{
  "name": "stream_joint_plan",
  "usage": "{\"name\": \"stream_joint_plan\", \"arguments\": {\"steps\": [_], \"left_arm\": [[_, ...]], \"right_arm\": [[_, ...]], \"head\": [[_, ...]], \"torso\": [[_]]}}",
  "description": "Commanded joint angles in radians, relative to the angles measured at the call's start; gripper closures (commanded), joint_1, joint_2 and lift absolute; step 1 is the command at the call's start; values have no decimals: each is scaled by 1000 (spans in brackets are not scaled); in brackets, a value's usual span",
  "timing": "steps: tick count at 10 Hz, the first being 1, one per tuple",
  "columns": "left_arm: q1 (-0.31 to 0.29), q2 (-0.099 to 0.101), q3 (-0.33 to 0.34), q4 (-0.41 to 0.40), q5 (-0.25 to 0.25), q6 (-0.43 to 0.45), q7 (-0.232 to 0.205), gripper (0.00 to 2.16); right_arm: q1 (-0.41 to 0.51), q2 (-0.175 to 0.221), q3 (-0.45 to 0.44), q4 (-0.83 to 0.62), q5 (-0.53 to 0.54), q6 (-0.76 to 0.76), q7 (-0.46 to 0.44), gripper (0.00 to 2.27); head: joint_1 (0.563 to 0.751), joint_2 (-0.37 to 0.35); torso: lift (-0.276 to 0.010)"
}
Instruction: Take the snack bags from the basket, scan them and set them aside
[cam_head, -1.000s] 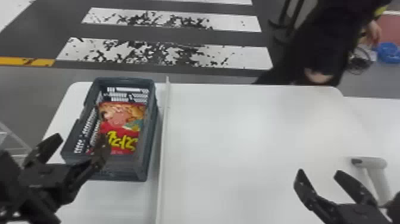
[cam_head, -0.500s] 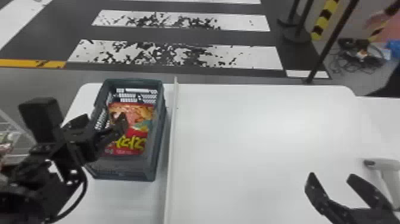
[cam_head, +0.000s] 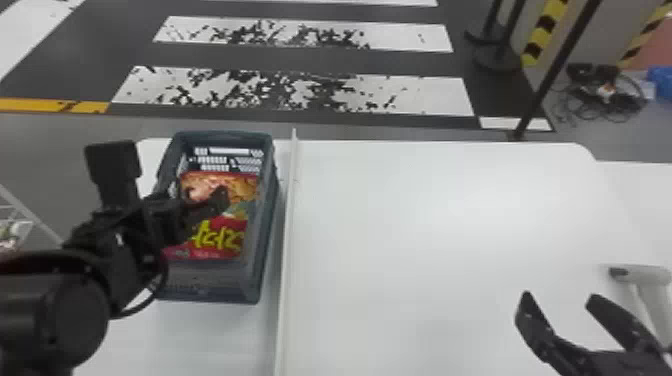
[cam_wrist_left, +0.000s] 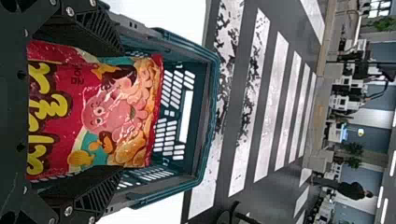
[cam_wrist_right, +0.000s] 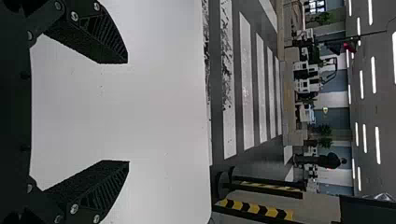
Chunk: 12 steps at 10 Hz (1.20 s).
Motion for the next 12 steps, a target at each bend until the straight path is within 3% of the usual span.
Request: {"name": "stream_joint_plan", "arguments": {"steps": [1,3,5,6,7,8,11,12], "left_arm": [[-77,-18,-27,58,-13,46,1,147],[-145,-32,-27,105,-14,132,17,147],[-149,-40,-28,101,-14,175,40,147],[-155,-38,-27,105,-19,196,43,147],[-181,-35,-27,116,-33,295,54,147],[-198,-35,-28,130,-49,319,58,147],[-266,-33,-39,191,-91,417,54,147],[-300,-35,-37,228,-92,491,32,221]], "right_arm": [[0,1,-4,1,3,3,0,171],[-1,1,-7,11,3,9,0,171],[-6,3,-5,17,3,13,0,171],[-9,1,-2,17,3,13,0,171],[-12,1,-2,18,3,13,0,171],[-15,0,1,26,1,13,0,171],[-20,-6,2,37,0,13,0,171],[-20,-8,1,38,-2,13,0,171]], "head": [[695,-24],[695,-45],[695,-57],[695,-57],[695,-57],[695,-54],[695,-36],[695,-35]], "torso": [[-75],[-75],[-75],[-75],[-75],[-75],[-75],[-75]]}}
